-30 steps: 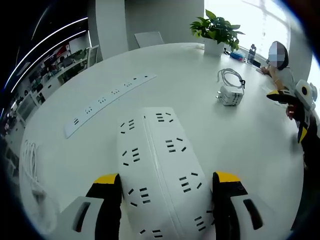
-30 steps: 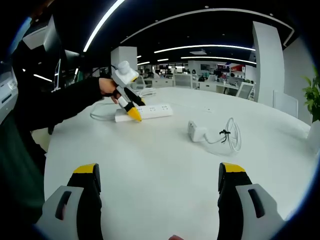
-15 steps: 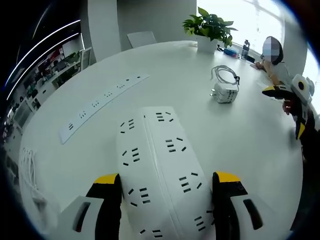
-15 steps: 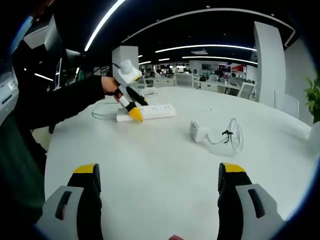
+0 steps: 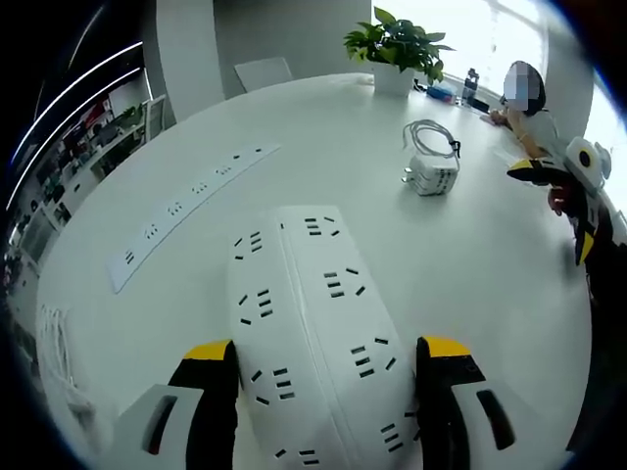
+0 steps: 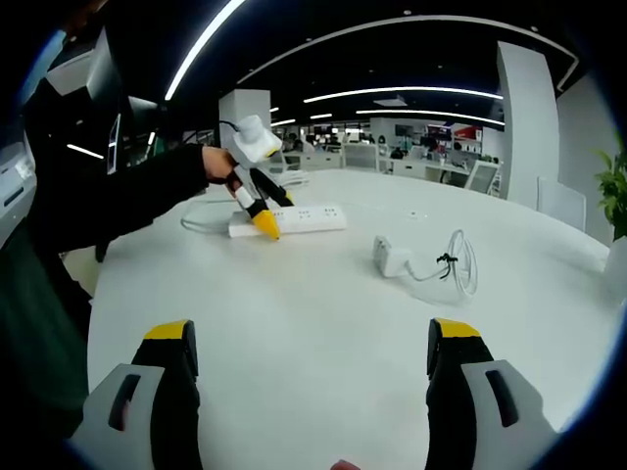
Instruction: Straighten the power strip on the desk, plug the charger into it
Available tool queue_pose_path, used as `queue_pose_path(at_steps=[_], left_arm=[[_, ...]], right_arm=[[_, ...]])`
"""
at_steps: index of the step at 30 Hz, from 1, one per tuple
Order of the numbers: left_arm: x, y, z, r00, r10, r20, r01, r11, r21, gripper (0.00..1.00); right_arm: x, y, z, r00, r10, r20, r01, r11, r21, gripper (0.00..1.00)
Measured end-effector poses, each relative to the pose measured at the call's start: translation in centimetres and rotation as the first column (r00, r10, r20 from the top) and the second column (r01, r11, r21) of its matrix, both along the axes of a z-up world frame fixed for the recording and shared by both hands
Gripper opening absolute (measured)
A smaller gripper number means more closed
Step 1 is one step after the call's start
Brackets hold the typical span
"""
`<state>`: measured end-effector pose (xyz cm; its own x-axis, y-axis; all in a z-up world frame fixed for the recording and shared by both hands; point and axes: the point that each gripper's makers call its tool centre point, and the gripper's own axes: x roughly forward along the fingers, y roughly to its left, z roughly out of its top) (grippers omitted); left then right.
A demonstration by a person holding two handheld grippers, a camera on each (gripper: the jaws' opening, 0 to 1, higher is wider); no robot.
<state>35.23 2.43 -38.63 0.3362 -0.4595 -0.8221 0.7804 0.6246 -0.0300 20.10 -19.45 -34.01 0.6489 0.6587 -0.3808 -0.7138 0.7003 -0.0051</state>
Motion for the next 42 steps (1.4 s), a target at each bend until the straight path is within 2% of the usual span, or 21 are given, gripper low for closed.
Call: queue_pose_path(at_steps=[12, 42], left_arm=[[-0.16, -0.11, -0.16, 0.999, -0.033, -0.025, 0.033, 0.999, 0.016, 0.76], [0.51, -0.38, -0.08, 0.992, -0.124, -0.037, 0.125, 0.991, 0.041, 0.77]], right_arm=[[-0.02, -0.15, -0.18, 1.000, -0.005, -0.005, 0.005, 1.000, -0.001, 0.98], [-0.06, 0.07, -0.28, 1.000, -0.004, -0.009, 0.004, 1.000, -0.009, 0.98]])
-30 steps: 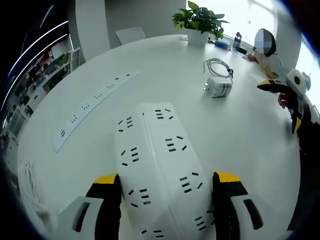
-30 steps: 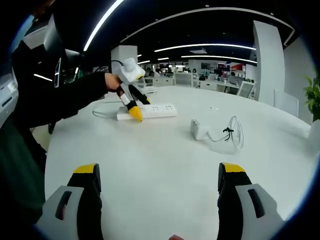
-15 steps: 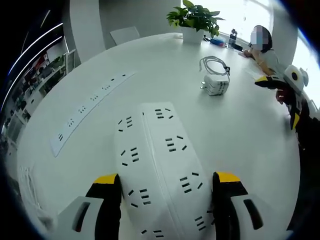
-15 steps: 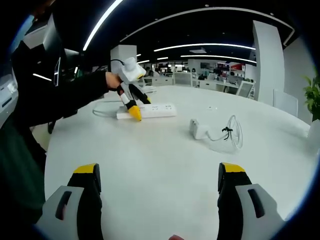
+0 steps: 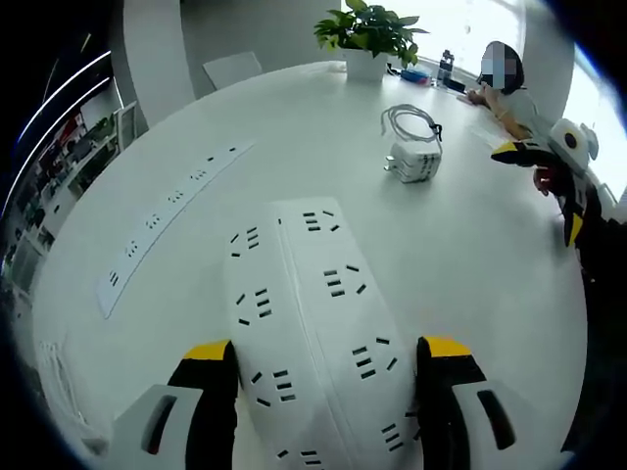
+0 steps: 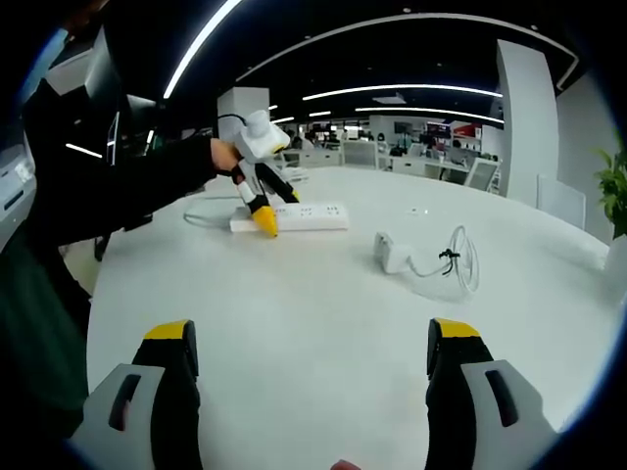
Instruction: Straighten the power strip on the desk, plug the charger into it
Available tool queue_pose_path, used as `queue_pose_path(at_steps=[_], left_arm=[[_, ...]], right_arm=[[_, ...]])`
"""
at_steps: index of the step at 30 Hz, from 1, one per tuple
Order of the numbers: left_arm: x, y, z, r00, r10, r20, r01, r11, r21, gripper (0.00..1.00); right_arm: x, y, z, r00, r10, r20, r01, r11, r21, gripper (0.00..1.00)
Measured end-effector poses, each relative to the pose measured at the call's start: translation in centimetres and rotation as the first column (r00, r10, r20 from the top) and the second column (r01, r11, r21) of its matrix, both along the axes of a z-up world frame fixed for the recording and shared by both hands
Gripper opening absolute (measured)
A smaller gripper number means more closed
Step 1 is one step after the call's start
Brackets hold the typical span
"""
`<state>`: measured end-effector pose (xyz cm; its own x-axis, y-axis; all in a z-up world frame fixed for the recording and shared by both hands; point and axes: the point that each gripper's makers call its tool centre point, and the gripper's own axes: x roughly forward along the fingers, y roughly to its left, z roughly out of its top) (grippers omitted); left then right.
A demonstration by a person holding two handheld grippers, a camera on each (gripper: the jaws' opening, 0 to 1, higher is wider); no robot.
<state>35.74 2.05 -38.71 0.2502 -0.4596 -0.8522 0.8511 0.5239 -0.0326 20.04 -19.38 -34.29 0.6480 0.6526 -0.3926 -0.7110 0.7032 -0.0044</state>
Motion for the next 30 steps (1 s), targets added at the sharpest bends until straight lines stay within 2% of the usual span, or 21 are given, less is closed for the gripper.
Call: queue_pose_path(at_steps=[10, 15, 30], left_arm=[[-0.05, -0.14, -0.04, 0.999, -0.033, -0.004, 0.033, 0.999, 0.005, 0.77], [-0.08, -0.36, -0.04, 0.997, -0.074, -0.004, 0.074, 0.997, 0.005, 0.77], [-0.09, -0.56, 0.00, 0.993, -0.114, -0.012, 0.114, 0.993, 0.023, 0.77]], right_arm=[[-0.03, 0.21, -0.25, 1.000, 0.002, -0.003, -0.002, 1.000, 0.003, 0.98], [-0.06, 0.34, -0.12, 1.000, 0.003, 0.000, -0.003, 1.000, 0.006, 0.98], [0.04, 0.59, -0.08, 1.000, 0.010, -0.001, -0.010, 1.000, 0.003, 0.98]])
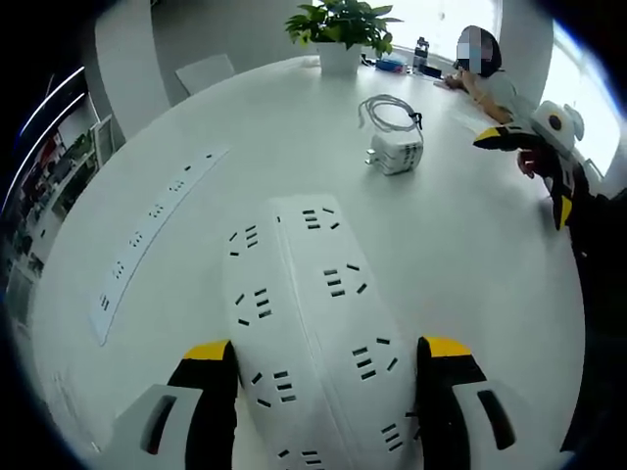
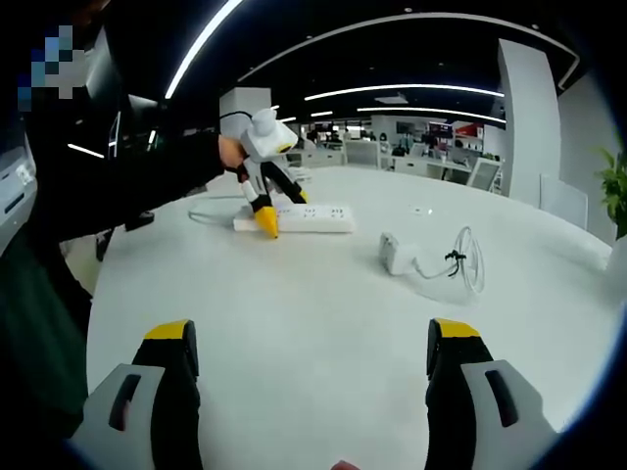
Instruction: Straighten the power strip on the desk, plug the charger into it
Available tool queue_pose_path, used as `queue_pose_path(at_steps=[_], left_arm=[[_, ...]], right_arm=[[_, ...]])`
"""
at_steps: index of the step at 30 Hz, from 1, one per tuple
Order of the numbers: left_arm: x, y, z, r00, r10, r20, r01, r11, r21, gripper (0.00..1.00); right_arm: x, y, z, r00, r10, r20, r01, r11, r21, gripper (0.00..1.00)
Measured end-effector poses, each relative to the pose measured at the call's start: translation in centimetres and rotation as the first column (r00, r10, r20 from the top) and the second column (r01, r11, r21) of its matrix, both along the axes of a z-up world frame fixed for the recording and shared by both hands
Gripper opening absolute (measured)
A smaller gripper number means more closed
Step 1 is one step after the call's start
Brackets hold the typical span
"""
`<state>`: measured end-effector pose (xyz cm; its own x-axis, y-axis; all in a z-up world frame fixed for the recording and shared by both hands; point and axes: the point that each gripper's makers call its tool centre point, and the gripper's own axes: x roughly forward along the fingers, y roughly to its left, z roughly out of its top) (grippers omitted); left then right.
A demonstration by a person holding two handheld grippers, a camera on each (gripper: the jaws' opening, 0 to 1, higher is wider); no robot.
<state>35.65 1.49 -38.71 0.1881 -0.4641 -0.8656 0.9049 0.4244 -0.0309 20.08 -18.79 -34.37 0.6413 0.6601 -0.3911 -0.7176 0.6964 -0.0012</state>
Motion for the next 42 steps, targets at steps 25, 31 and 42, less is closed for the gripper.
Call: queue_pose_path(at_steps=[25, 31, 42], left_arm=[[-0.2, -0.2, -0.1, 0.996, -0.090, 0.000, 0.090, 0.996, 0.003, 0.77], [-0.2, -0.3, -0.1, 0.994, -0.112, 0.000, 0.112, 0.994, 0.002, 0.77], [-0.2, -0.4, -0.1, 0.989, -0.145, -0.001, 0.145, 0.989, 0.008, 0.77]], right_arm=[[0.2, 0.6, -0.1, 1.000, 0.006, -0.006, -0.006, 1.000, 0.001, 0.97], [0.1, 1.0, -0.1, 1.000, 0.011, -0.007, -0.011, 1.000, 0.002, 0.97], [0.1, 1.1, -0.1, 1.000, 0.012, -0.007, -0.012, 1.000, 0.000, 0.98]])
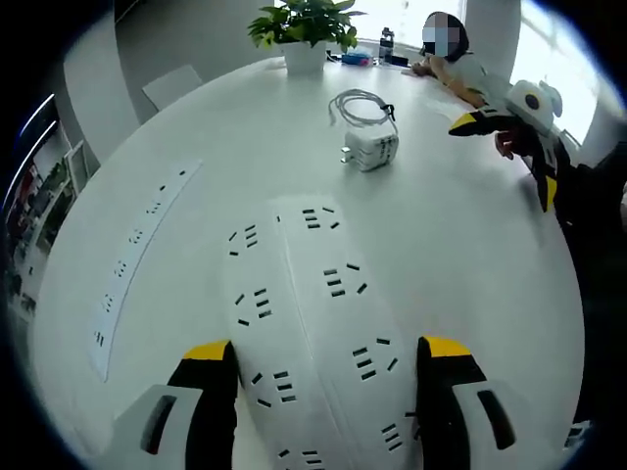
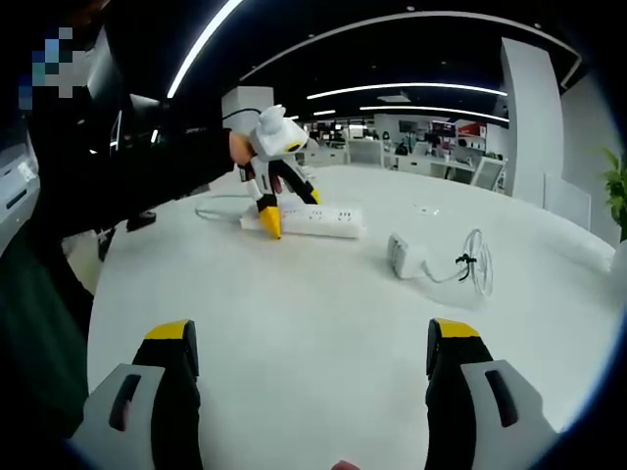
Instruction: Straighten the power strip on the desk, plug the charger into it
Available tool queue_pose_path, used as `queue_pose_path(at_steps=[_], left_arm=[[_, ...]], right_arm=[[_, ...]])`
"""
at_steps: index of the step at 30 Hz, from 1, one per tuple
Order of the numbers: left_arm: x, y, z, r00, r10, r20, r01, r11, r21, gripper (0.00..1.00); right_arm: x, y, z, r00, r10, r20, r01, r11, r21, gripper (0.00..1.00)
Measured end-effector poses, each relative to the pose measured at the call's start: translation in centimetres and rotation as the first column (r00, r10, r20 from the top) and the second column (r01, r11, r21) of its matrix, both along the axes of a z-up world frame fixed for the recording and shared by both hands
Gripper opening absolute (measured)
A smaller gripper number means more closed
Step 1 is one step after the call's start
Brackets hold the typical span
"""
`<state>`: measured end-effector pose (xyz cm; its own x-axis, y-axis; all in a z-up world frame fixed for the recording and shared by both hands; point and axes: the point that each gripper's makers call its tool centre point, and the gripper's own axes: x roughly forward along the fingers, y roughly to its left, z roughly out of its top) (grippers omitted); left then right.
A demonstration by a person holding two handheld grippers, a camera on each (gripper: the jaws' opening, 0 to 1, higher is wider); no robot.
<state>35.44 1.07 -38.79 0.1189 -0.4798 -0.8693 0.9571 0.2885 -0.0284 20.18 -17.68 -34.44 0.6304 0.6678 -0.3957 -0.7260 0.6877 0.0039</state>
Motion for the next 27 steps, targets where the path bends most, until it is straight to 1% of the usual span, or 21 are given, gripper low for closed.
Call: queue_pose_path(at_steps=[5, 27], left_arm=[[0.00, -0.13, -0.01, 1.000, -0.020, 0.001, 0.020, 1.000, -0.008, 0.77], [0.18, -0.41, -0.01, 0.994, -0.111, -0.002, 0.111, 0.994, 0.011, 0.77]], right_arm=[[-0.04, -0.04, -0.09, 1.000, -0.001, -0.003, 0.001, 1.000, -0.003, 0.97], [-0.04, -0.27, -0.05, 1.000, -0.003, -0.005, 0.003, 1.000, -0.011, 0.98]])
